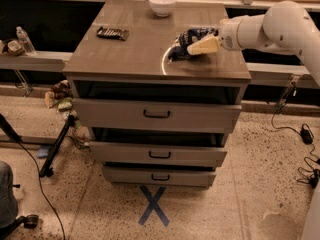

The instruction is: Move blue chip bag near white bowl

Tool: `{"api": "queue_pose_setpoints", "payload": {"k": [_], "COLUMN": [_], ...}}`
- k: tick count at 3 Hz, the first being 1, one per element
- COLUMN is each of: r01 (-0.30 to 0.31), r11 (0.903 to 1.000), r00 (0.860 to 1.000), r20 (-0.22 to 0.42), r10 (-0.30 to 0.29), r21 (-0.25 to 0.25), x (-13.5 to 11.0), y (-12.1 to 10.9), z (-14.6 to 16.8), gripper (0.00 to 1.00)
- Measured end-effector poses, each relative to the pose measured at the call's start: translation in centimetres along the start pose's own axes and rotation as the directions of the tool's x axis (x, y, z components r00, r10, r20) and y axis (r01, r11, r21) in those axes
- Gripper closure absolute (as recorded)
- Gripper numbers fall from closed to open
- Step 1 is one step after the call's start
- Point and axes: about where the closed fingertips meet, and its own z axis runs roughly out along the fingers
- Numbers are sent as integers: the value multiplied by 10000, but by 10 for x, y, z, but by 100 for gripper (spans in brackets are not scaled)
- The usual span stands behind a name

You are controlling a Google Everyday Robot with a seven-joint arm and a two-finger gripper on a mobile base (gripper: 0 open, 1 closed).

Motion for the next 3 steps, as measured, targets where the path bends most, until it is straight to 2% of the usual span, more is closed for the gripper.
{"api": "queue_pose_setpoints", "payload": {"k": [1,2,3], "r01": [468,837,1018], "r11": [9976,9906,9858], "r00": [9982,9946,9932], "r20": [397,706,700], "r10": [-448,-764,-931], "r21": [-513,-1077,-1332], "x": [-5,-12,-22], "y": [5,13,13], "z": [11,20,29], "gripper": [39,62,85]}}
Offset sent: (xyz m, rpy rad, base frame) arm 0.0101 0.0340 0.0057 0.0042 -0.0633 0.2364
